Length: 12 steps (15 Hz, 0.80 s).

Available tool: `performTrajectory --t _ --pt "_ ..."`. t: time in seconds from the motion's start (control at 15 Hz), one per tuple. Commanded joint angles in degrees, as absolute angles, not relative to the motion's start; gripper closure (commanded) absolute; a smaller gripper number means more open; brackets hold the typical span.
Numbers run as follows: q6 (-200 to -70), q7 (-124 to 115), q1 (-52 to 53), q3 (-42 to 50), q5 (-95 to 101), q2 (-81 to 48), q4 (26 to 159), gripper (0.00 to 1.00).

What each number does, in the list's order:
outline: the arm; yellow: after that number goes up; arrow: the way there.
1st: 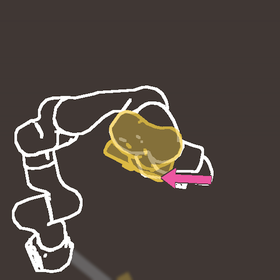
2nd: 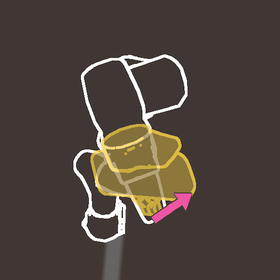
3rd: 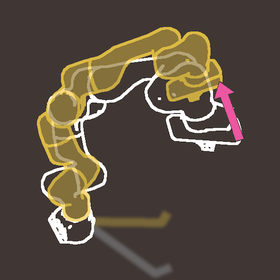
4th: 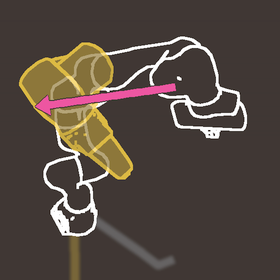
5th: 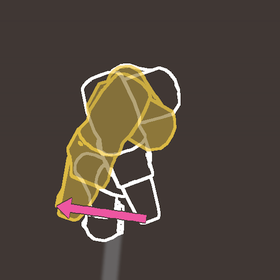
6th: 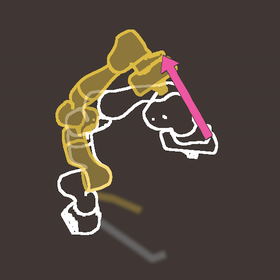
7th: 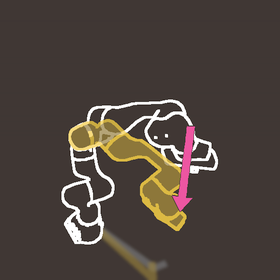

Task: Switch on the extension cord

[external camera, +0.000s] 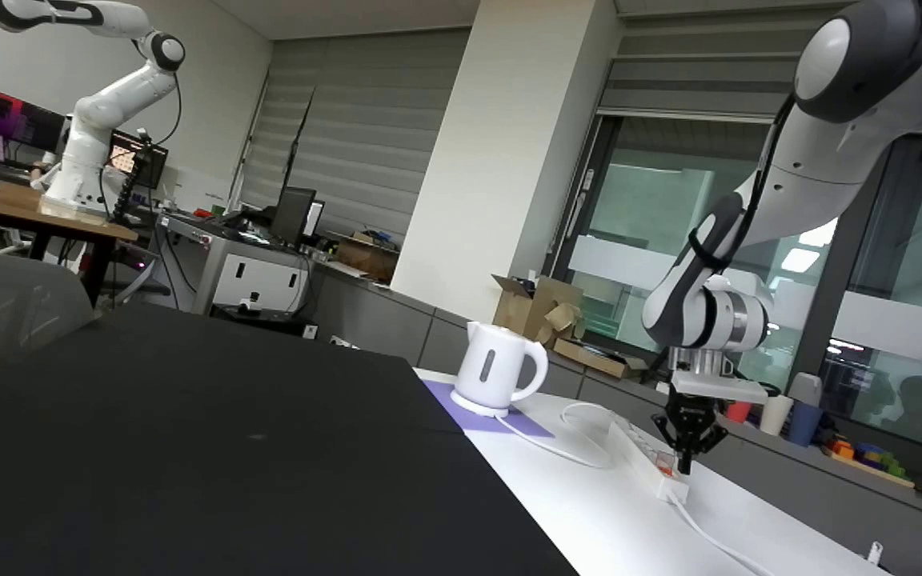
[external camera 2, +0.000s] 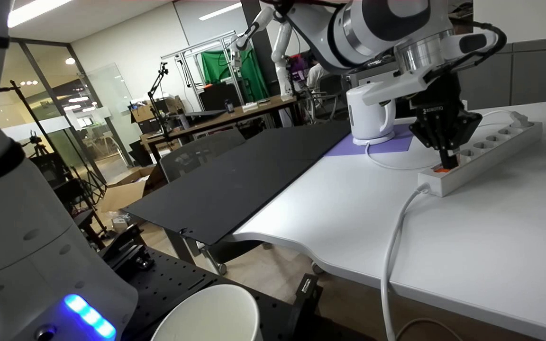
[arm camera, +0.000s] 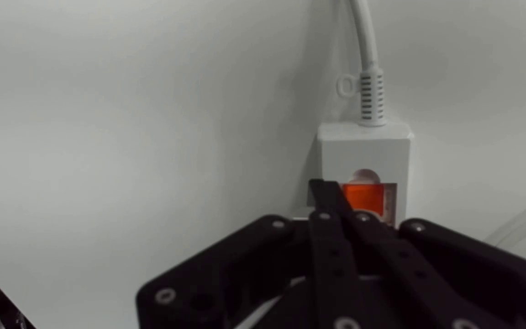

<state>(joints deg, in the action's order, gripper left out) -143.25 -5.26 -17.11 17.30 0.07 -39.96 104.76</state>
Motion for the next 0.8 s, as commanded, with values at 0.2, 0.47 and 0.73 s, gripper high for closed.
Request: performTrajectory --t 0.2,0.47,0.73 --pt "-141.45 -6.26 -18.16 15.82 -2.09 -41.25 102.6 1.0" --pt "-142.4 -6.2 -18.1 15.39 -2.51 -41.25 103.0 1.0" --pt "-142.93 -6.14 -18.09 15.18 -3.05 -41.35 103.11 1.0"
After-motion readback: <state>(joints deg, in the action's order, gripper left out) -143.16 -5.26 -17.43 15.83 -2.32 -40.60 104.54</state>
